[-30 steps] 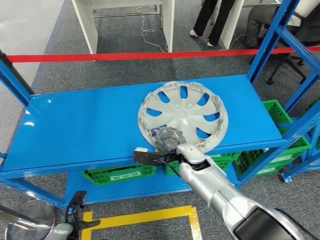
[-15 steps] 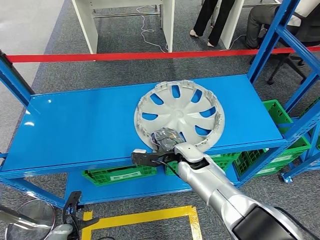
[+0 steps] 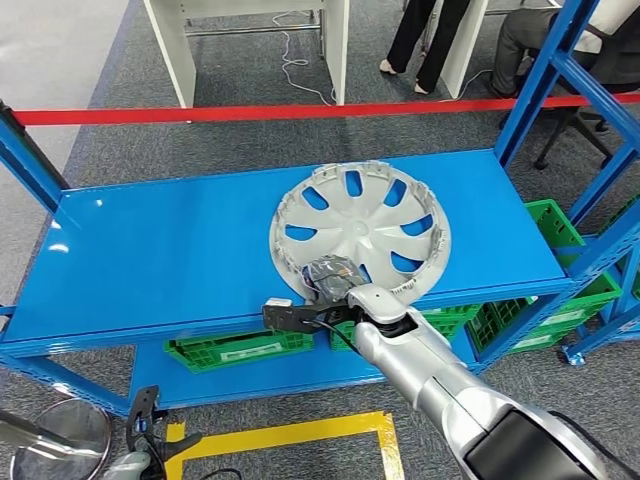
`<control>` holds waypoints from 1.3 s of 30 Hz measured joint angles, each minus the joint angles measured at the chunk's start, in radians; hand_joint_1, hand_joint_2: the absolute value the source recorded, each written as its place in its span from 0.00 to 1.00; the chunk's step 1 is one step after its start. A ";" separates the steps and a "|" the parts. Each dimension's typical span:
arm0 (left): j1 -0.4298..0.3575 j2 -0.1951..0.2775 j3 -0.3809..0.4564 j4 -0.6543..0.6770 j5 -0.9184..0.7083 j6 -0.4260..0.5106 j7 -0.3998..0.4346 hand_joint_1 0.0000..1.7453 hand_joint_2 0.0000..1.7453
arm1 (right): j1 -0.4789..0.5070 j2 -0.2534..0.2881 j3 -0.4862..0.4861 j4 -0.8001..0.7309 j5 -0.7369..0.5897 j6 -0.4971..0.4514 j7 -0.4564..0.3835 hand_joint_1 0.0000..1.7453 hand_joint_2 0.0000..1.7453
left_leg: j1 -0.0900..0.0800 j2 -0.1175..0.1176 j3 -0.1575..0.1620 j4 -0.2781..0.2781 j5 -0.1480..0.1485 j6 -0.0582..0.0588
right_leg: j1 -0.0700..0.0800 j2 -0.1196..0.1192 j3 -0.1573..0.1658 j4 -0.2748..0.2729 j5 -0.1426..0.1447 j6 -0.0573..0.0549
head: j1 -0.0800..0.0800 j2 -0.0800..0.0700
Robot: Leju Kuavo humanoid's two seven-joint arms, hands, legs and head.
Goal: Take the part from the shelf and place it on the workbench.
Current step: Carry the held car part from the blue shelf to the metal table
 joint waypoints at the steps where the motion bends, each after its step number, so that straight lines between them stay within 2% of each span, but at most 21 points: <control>1: 0.000 -0.001 0.002 0.000 0.000 0.001 0.000 0.00 1.00 | 0.000 0.000 0.001 0.001 0.000 0.000 0.000 1.00 1.00 | 0.000 0.000 0.000 0.000 0.000 0.000 | 0.000 0.000 0.000 0.000 0.000 0.000 | 0.000 0.000; 17: 0.001 -0.007 0.016 0.000 0.003 0.000 0.000 0.00 1.00 | -0.001 0.000 0.002 0.003 0.000 -0.006 -0.004 1.00 1.00 | 0.000 0.000 0.000 0.000 0.000 0.000 | 0.000 0.000 0.000 0.000 0.000 0.000 | 0.000 0.000; 26: 0.003 -0.009 0.022 0.000 0.002 -0.006 -0.005 0.00 1.00 | 0.009 -0.004 0.003 0.005 -0.018 -0.072 -0.053 1.00 1.00 | 0.000 0.000 0.000 0.000 0.000 0.000 | 0.000 0.000 -0.001 0.000 0.000 0.000 | 0.000 0.000; 32: 0.005 -0.009 0.028 0.000 -0.003 -0.009 -0.013 0.00 1.00 | 0.004 -0.027 0.003 -0.039 0.003 -0.097 -0.058 1.00 1.00 | 0.000 0.000 -0.004 0.000 0.000 0.000 | 0.000 0.000 -0.004 0.000 0.000 0.000 | 0.000 0.000; 39: 0.008 -0.011 0.044 0.000 -0.004 -0.013 -0.021 0.00 1.00 | -0.054 -0.064 0.002 -0.146 0.040 -0.065 -0.049 1.00 1.00 | 0.000 0.000 -0.007 0.001 0.000 0.000 | 0.000 0.000 -0.007 0.000 0.000 0.000 | 0.000 0.000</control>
